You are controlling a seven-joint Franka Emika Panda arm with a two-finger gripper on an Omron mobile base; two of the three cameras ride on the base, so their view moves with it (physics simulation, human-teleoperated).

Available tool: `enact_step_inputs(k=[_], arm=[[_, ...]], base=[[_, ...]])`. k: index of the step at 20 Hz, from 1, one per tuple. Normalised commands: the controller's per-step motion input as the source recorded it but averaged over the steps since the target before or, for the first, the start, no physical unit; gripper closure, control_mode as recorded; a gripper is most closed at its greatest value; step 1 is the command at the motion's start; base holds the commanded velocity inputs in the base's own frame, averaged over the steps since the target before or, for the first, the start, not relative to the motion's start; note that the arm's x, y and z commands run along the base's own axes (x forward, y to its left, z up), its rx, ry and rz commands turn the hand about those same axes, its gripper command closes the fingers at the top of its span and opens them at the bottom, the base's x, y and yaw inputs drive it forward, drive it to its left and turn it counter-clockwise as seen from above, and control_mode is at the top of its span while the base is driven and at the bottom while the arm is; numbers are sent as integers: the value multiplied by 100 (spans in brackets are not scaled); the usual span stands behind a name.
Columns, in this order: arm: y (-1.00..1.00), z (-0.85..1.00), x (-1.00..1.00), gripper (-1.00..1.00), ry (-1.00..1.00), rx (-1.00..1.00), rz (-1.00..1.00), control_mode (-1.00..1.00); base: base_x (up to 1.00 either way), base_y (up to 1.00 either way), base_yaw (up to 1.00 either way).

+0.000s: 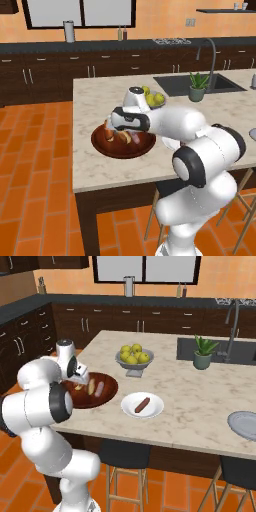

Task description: Place one bun and one sausage from the bowl on each plate.

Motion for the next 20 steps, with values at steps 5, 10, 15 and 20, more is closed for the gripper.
enact_step_inputs(k=[5,10,15,20], arm=[[32,-21,59,-100,0,0,1,-100],[1,-31,54,-100,-5,-1,0,-100],[17,-21,38,-100,-5,0,-1,-100],[6,-20,24,-100,0,0,-1,-100]], base=[[0,0,0],[0,0,0],[0,0,0],[0,0,0]])
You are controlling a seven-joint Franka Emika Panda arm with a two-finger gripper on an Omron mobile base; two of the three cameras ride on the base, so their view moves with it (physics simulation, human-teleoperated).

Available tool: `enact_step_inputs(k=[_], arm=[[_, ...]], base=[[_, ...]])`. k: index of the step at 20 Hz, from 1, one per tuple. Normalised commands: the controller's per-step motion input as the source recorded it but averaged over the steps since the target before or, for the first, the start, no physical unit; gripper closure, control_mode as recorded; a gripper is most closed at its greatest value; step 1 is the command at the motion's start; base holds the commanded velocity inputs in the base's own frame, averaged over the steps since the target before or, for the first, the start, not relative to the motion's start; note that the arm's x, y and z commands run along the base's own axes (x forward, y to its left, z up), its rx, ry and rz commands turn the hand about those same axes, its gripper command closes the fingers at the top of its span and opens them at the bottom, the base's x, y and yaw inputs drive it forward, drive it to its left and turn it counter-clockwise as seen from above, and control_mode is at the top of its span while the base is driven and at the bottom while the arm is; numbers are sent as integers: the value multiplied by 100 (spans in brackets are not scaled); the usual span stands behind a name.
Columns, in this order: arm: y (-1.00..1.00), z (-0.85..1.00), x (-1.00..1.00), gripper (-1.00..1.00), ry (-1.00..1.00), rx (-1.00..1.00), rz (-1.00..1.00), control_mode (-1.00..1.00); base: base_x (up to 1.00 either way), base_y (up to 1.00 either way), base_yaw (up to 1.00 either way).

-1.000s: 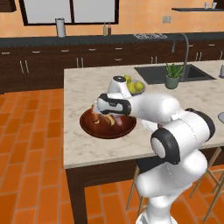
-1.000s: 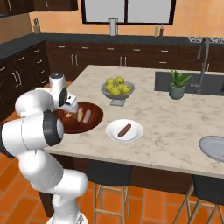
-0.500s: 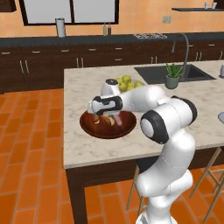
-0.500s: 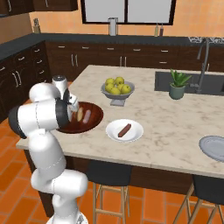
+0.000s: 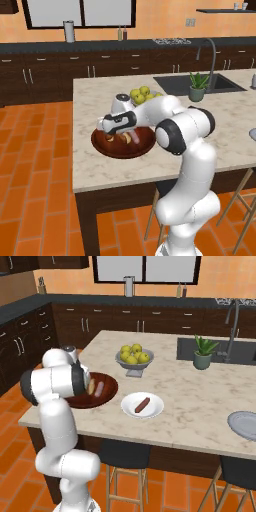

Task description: Place one bun and one sausage from the bowl on each plate.

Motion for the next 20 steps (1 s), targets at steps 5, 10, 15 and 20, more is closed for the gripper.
enact_step_inputs(k=[5,10,15,20], arm=[[0,-27,42,-100,0,-1,-5,-100],[11,-10,22,-100,0,0,-1,-100],[1,-11,-5,-100,0,0,0,-100],[0,-17,0,-100,0,0,0,-100]], base=[[0,0,0],[0,0,0],[0,0,0],[0,0,0]])
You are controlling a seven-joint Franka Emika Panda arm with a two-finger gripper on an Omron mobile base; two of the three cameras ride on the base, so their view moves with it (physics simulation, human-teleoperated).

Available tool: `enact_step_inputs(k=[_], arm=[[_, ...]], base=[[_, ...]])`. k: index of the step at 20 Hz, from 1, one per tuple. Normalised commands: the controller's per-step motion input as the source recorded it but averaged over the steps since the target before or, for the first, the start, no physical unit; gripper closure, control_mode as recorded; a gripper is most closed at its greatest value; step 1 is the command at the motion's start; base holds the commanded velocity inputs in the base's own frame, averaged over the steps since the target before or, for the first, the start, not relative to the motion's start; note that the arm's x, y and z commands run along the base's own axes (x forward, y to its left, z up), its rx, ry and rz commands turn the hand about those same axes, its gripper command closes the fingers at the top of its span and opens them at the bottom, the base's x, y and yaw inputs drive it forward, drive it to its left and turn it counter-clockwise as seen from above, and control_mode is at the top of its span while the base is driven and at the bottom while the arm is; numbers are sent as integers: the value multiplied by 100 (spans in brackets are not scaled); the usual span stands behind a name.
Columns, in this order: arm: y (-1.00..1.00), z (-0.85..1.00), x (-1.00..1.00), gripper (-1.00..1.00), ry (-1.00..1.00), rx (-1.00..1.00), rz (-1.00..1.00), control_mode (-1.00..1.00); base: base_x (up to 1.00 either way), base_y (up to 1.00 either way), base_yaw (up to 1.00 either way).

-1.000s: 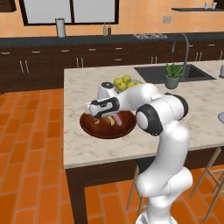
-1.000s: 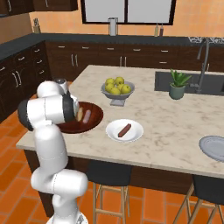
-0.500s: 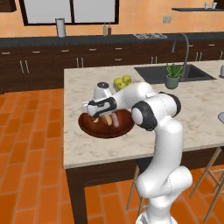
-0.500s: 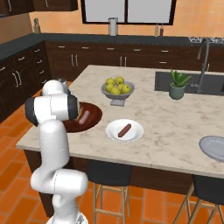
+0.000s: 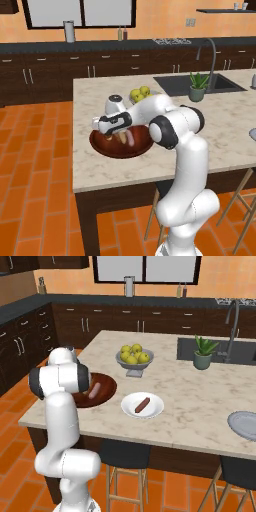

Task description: Place one bun and one sausage from the bowl on each plate.

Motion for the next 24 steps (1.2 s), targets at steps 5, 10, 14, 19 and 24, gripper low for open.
enact_step_inputs(k=[5,10,14,19,24], arm=[[0,-23,0,-100,0,0,-2,-100],[23,2,-5,-100,-1,0,-1,-100],[3,-5,1,-100,0,1,-11,-100],[-11,-35,1,100,0,0,-14,-100],[-1,12,0,100,1,1,-4,-100]], base=[[0,0,0],[0,0,0],[0,0,0],[0,0,0],[0,0,0]])
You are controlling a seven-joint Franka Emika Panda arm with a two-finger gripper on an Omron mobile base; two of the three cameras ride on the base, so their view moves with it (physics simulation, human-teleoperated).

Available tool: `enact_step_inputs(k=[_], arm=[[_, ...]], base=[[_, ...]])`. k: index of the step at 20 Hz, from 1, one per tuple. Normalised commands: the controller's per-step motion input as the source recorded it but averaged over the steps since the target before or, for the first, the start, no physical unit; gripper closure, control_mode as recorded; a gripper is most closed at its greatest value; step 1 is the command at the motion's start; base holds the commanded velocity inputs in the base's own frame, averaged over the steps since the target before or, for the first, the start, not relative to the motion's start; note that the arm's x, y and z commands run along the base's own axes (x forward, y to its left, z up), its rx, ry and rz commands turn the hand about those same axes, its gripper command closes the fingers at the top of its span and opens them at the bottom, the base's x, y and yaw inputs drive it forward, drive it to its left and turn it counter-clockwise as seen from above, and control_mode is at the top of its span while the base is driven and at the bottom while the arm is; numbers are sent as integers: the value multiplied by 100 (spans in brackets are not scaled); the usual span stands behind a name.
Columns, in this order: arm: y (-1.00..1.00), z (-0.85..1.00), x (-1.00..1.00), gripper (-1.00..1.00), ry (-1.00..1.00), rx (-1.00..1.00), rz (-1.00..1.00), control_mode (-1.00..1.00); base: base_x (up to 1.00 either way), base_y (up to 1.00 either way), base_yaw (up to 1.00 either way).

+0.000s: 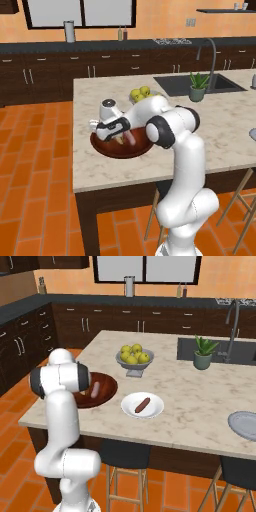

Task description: Place one bun and one sausage from the bowl on each plate.

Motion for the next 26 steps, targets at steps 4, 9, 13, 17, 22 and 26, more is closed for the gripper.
enact_step_inputs(k=[4,9,13,17,22,26], arm=[[-7,84,-30,100,0,6,-16,-100],[-81,92,-95,100,-2,15,-27,-100],[-100,70,-100,100,0,6,-22,-100],[-100,39,-79,100,12,1,-16,-100],[-100,-7,-5,100,35,0,-16,-100],[-100,-39,48,100,35,-7,-7,-100]], base=[[0,0,0],[0,0,0],[0,0,0],[0,0,0],[0,0,0],[0,0,0]])
